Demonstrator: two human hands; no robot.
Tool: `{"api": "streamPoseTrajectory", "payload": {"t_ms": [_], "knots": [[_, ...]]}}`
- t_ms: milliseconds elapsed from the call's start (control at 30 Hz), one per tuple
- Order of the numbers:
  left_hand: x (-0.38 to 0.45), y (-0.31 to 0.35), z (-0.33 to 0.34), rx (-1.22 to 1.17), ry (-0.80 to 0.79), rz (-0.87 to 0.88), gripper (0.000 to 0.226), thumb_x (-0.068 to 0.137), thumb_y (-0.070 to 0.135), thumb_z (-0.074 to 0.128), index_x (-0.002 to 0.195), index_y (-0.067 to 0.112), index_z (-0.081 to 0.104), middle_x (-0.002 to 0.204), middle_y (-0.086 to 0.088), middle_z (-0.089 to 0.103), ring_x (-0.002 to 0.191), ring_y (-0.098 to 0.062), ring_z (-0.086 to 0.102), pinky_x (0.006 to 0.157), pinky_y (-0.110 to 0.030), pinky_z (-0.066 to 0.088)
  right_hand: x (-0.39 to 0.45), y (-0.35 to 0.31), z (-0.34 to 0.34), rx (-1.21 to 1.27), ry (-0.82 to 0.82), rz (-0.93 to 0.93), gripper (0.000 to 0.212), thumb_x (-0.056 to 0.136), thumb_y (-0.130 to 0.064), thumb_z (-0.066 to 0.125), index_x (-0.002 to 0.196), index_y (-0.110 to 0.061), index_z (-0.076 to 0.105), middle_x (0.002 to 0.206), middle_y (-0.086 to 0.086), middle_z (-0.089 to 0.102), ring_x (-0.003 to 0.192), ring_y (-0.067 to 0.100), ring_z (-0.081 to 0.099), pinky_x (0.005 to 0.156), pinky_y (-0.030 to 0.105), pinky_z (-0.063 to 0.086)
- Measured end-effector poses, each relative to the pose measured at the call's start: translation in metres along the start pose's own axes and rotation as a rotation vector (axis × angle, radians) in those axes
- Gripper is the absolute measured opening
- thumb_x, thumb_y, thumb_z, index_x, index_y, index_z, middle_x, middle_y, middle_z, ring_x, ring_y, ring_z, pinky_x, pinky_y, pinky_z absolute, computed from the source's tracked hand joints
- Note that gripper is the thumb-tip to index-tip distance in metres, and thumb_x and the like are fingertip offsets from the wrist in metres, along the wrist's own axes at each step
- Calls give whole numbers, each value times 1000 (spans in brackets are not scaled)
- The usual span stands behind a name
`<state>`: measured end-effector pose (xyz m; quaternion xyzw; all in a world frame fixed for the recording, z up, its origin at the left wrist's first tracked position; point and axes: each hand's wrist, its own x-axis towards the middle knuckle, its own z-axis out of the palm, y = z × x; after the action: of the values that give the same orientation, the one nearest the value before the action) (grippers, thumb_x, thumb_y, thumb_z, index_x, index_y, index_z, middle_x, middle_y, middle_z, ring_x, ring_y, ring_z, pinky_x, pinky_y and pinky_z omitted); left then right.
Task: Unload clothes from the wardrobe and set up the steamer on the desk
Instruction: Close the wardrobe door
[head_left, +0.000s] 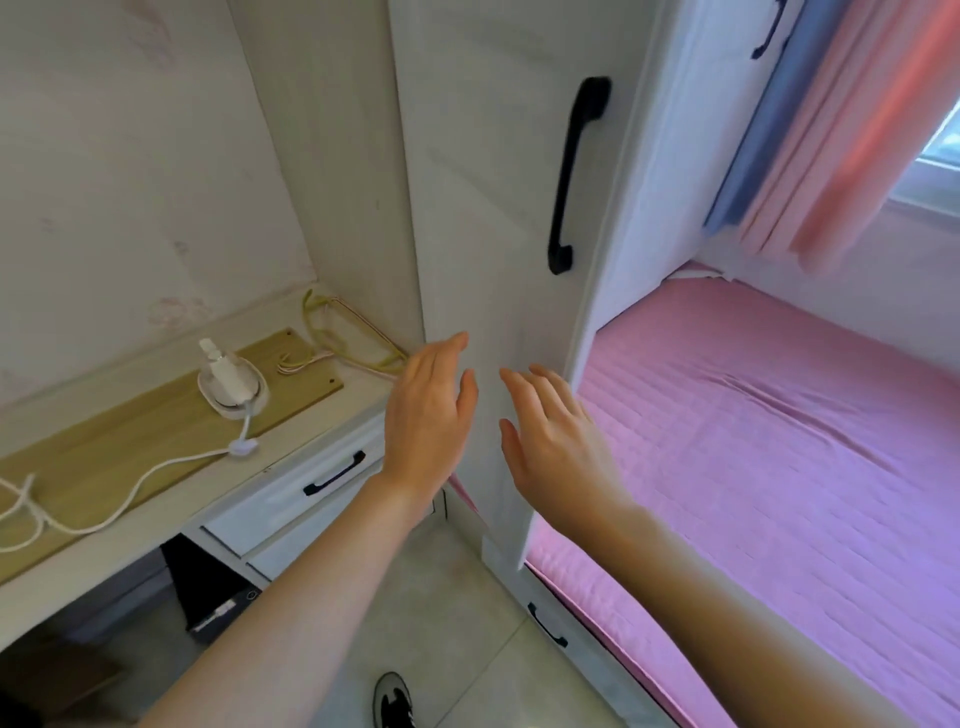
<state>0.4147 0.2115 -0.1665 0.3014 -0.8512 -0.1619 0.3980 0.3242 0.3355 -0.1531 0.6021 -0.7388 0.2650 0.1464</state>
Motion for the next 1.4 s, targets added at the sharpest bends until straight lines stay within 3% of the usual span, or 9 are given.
{"api": "streamPoseTrajectory", "payload": {"t_ms": [133,300,500,600,767,1000,1100,1267,1400], "knots": [[23,42,-6,-116,52,1,41,98,22,46,138,15,44,133,1,54,124,-10,46,98,-20,39,-5,9,-27,72,85,15,37,89,-2,59,126,1,53,119,14,60,120,32,51,98,38,46],[57,87,-11,-305,174,94,44,98,26,43,139,9,43,136,-5,52,125,-15,48,103,-22,40,7,22,-47,169,206,114,33,92,-7,55,125,-1,53,118,11,58,111,25,54,95,25,41],[78,110,-8,-418,221,68,50,97,23,50,145,14,37,151,1,38,139,-8,33,112,-17,27,34,30,-61,300,378,202,35,92,-14,58,126,-6,50,118,6,54,109,11,52,91,18,43],[89,113,-6,-474,216,61,51,98,19,49,147,16,33,152,3,35,140,-4,29,115,-25,27,47,32,-63,419,355,262,45,91,-17,60,132,-10,42,123,2,50,109,3,49,85,19,47],[107,115,3,-491,197,93,51,102,20,36,150,25,19,156,5,27,143,-4,23,117,-34,26,63,38,-59,534,247,364,40,94,-22,56,131,-15,42,126,-1,54,113,13,55,91,38,52],[115,112,24,-517,231,99,52,102,18,32,152,18,15,158,1,22,145,-10,19,117,-44,25,67,52,-56,549,215,316,15,97,-16,48,108,-23,42,96,-3,59,83,12,60,72,28,54],[118,119,35,-525,262,105,52,102,18,31,151,19,16,158,-1,21,146,-12,18,117,-45,24,69,63,-57,559,221,316,15,97,-14,48,106,-24,40,94,-4,57,81,10,59,68,23,51],[128,127,54,-479,277,146,53,102,23,31,147,34,7,159,-1,17,147,-14,13,118,-43,20,75,87,-57,558,224,329,17,97,-16,48,104,-28,38,93,-5,59,82,11,61,72,31,55],[141,131,73,-391,286,199,57,102,25,34,149,30,2,159,0,14,147,-17,10,119,-43,19,83,112,-58,554,227,351,18,97,-15,49,101,-28,37,91,-6,56,82,12,60,72,32,55]]}}
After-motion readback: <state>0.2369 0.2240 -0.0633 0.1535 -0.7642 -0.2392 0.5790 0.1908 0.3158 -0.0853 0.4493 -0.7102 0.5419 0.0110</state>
